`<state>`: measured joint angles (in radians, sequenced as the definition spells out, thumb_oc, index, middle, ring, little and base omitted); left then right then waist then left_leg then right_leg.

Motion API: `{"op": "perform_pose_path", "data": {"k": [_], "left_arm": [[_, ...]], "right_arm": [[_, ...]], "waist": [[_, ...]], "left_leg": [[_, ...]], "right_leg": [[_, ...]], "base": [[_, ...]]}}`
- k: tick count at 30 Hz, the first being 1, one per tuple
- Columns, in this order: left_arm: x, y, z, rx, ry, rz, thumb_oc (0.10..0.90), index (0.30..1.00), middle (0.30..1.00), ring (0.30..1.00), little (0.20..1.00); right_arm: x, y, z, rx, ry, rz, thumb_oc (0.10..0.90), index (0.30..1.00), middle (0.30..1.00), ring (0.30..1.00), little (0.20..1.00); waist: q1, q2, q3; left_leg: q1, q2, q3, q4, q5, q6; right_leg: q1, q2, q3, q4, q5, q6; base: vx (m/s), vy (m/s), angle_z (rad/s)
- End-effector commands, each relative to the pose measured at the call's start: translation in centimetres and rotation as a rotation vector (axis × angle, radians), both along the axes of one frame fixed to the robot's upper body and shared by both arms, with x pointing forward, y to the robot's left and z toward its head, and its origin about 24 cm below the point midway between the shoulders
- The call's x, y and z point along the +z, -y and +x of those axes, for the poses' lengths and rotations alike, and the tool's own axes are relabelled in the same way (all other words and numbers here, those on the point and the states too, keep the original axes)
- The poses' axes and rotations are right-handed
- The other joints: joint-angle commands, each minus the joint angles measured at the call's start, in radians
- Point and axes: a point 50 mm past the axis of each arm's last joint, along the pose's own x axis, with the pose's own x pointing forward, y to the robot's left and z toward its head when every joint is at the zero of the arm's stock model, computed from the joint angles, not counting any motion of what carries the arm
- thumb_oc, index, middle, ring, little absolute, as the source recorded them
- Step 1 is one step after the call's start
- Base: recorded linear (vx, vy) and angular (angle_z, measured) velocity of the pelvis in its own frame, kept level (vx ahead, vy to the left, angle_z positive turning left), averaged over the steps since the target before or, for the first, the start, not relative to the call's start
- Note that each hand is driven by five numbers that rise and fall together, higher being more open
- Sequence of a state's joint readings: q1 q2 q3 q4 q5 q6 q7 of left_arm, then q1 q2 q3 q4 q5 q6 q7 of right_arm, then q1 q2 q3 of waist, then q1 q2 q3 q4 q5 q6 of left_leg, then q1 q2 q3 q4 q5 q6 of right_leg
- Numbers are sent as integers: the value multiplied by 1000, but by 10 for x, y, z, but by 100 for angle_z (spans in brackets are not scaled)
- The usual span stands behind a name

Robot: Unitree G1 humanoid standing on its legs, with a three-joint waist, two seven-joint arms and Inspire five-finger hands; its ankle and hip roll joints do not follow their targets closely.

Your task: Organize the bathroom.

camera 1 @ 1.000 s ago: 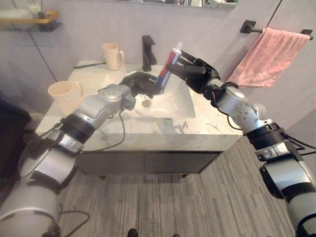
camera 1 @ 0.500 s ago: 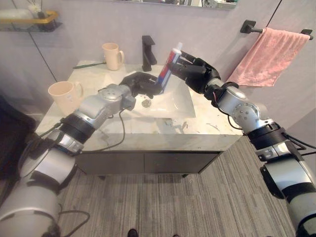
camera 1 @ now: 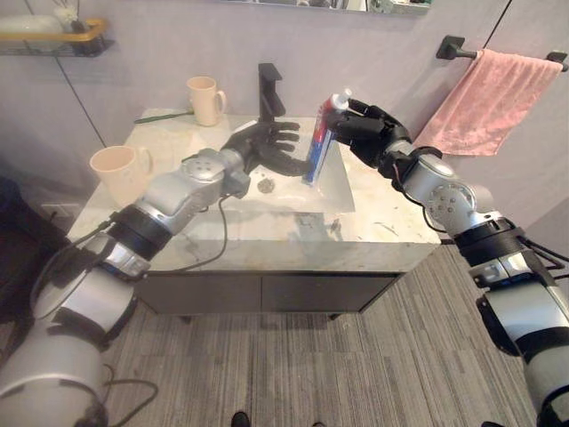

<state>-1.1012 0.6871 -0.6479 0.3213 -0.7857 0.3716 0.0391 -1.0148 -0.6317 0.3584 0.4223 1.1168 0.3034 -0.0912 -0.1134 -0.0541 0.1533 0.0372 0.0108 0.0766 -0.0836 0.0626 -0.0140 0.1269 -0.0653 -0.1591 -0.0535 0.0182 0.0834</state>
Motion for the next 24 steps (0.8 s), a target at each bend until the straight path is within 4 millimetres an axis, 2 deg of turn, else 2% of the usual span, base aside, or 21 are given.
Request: {"op": "perform_pose_path", "data": {"k": [1, 10, 12, 14, 15, 19, 24], "left_arm": [[54, -16, 2, 98, 249, -82, 800, 900, 900, 900, 900], [70, -35, -1, 230, 388, -118, 800, 900, 900, 900, 900], [74, -41, -2, 308, 435, -146, 800, 900, 900, 900, 900], [79, -57, -4, 467, 512, -196, 800, 900, 900, 900, 900], [80, -58, -4, 471, 514, -198, 800, 900, 900, 900, 900], [90, -82, -12, 679, 638, -291, 800, 900, 900, 900, 900], [98, -95, -20, 764, 725, -324, 800, 900, 900, 900, 900]], "right_arm": [[57, -8, -8, 79, 232, 87, 400, 300, 300, 300, 300], [55, -1, -8, 51, 233, 84, 400, 300, 300, 300, 300], [55, 3, -7, 36, 234, 82, 400, 300, 300, 300, 300], [54, 7, -7, 11, 234, 86, 400, 300, 300, 300, 300], [54, 7, -7, 11, 234, 86, 400, 300, 300, 300, 300], [52, 15, -4, -31, 232, 90, 400, 300, 300, 300, 300], [55, 20, -6, -55, 229, 95, 400, 300, 300, 300, 300]], "waist": [[-3, 12, -192], [-1, 11, -192], [1, 9, -193], [2, 7, -192], [2, 8, -192], [5, 4, -193], [5, 0, -196]], "left_leg": [[-4, 4, 19, -1, -30, -11], [-3, 4, 18, -2, -30, -12], [-3, 2, 16, -2, -30, -11], [0, 1, 14, -2, -32, -10], [0, 1, 14, -2, -32, -10], [1, -2, 6, -2, -33, -11], [2, -2, 2, -3, -34, -11]], "right_leg": [[-110, 17, 54, 121, -33, 102], [-108, 15, 50, 121, -34, 98], [-105, 15, 48, 119, -34, 97], [-104, 14, 46, 119, -35, 94], [-103, 14, 46, 119, -35, 94], [-100, 16, 45, 120, -38, 87], [-100, 17, 45, 123, -41, 82]], "base": [[0, 0, 0], [0, 0, 0], [0, 0, 0], [0, 0, 0], [0, 0, 0], [0, 0, 0], [13, -4, 9]]}}
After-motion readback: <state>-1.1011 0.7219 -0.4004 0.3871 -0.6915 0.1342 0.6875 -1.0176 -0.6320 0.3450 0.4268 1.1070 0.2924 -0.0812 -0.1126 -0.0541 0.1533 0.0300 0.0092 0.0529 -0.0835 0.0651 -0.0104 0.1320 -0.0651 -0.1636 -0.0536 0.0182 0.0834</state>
